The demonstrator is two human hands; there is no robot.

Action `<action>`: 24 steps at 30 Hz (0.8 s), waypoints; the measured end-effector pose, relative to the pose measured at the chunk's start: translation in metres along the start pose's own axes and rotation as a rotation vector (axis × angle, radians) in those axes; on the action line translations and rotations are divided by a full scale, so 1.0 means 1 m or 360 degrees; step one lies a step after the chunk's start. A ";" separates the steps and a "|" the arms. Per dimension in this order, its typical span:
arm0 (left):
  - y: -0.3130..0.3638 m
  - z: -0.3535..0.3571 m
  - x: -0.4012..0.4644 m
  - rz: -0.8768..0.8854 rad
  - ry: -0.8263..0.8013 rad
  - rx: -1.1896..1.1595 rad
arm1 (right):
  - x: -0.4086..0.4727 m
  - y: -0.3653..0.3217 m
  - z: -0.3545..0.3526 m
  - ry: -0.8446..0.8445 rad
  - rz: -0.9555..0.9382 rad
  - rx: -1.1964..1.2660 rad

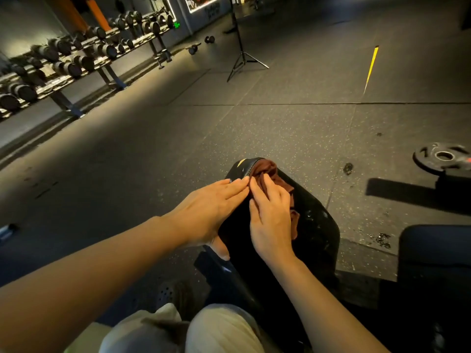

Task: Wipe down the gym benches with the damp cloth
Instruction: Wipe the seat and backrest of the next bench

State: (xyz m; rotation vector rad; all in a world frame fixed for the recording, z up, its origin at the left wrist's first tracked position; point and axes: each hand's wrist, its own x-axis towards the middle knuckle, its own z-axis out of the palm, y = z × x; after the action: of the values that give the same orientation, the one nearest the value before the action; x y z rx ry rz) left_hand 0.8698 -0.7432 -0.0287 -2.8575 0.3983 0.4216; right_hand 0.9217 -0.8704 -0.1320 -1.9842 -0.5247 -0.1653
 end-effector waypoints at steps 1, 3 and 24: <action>0.001 -0.001 0.000 -0.0013 -0.0007 -0.0033 | -0.004 0.005 0.001 -0.0032 -0.0098 -0.0026; 0.000 -0.001 -0.001 -0.0032 -0.0028 -0.0094 | -0.002 0.032 -0.002 -0.0044 -0.0009 -0.0038; -0.009 0.010 -0.001 0.0054 0.0071 -0.0115 | -0.008 0.017 -0.007 -0.0120 -0.0053 0.0041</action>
State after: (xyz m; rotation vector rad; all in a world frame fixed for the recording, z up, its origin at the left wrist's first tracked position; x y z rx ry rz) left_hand 0.8689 -0.7316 -0.0362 -2.9388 0.4488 0.3862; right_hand 0.9225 -0.8855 -0.1455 -1.9632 -0.6059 -0.1041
